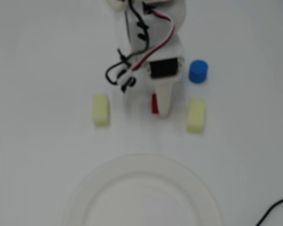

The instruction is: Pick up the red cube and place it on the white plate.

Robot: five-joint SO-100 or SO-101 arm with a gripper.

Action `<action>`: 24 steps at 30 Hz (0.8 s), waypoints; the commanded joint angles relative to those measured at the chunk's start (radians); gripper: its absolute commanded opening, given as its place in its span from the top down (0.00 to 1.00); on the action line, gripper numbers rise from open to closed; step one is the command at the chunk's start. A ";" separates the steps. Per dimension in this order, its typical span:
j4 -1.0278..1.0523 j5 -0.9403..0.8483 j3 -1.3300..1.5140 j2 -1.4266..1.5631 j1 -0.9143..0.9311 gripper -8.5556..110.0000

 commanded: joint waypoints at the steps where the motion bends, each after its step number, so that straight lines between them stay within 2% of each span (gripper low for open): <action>1: -0.012 0.020 -0.026 0.002 0.011 0.93; 8: -0.080 0.037 0.037 0.149 0.028 0.93; 17: -0.566 -0.146 0.469 0.712 0.026 0.93; 24: -0.936 -0.282 0.635 0.770 0.058 0.93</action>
